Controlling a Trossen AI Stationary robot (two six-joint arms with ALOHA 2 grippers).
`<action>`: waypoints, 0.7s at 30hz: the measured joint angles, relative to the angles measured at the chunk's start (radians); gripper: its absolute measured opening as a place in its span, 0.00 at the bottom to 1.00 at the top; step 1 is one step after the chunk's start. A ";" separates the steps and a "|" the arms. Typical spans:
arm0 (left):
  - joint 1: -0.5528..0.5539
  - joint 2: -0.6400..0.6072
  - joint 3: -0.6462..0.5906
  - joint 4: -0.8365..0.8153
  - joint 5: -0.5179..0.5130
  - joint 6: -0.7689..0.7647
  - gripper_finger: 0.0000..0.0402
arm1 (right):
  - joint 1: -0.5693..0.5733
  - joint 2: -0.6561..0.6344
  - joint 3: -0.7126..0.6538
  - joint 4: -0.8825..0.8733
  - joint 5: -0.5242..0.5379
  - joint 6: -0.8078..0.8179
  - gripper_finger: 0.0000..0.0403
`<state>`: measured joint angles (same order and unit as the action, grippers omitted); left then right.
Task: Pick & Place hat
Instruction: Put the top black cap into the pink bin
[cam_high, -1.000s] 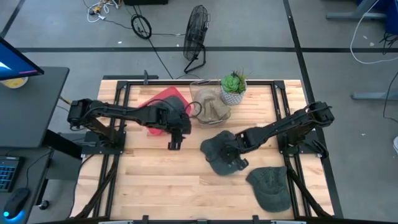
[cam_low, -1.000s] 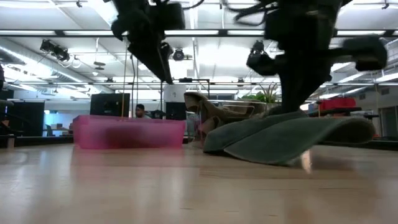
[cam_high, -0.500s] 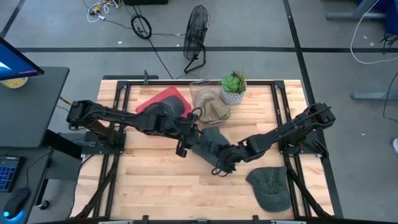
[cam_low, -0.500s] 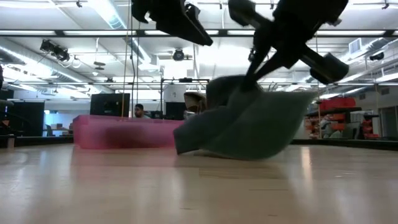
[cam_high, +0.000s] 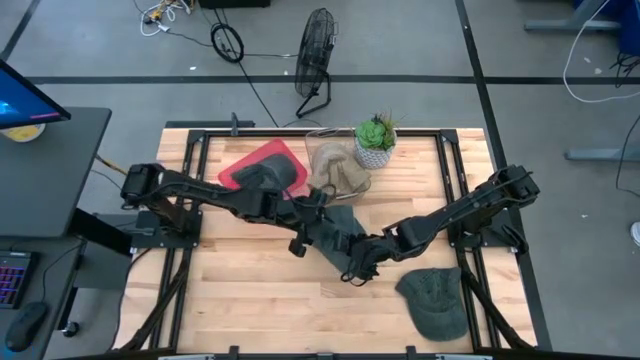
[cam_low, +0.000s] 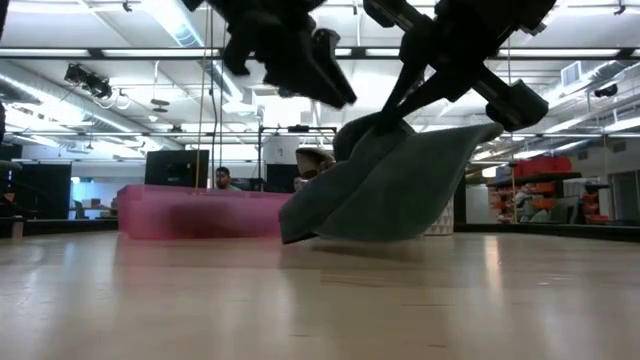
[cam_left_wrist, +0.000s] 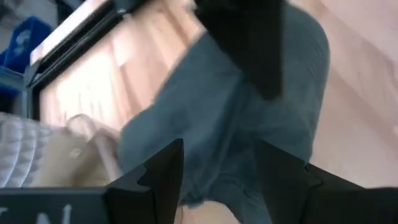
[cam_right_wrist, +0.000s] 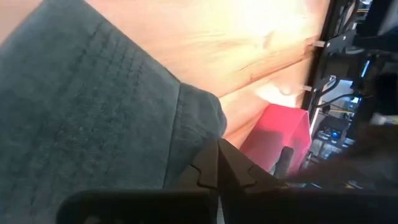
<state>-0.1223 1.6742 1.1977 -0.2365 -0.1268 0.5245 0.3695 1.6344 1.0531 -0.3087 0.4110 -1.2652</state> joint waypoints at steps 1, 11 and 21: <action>-0.003 0.017 -0.001 0.014 0.000 0.028 0.48 | 0.000 0.000 0.000 0.001 0.000 0.000 0.00; -0.016 0.061 0.000 0.115 -0.053 0.115 0.48 | 0.000 0.000 0.000 -0.021 -0.006 0.001 0.00; 0.011 0.090 0.000 0.126 -0.053 0.124 0.47 | 0.011 0.000 0.000 0.058 -0.008 -0.079 0.00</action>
<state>-0.1109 1.7645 1.1981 -0.1101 -0.1793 0.6485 0.3809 1.6344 1.0531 -0.2503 0.4034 -1.3444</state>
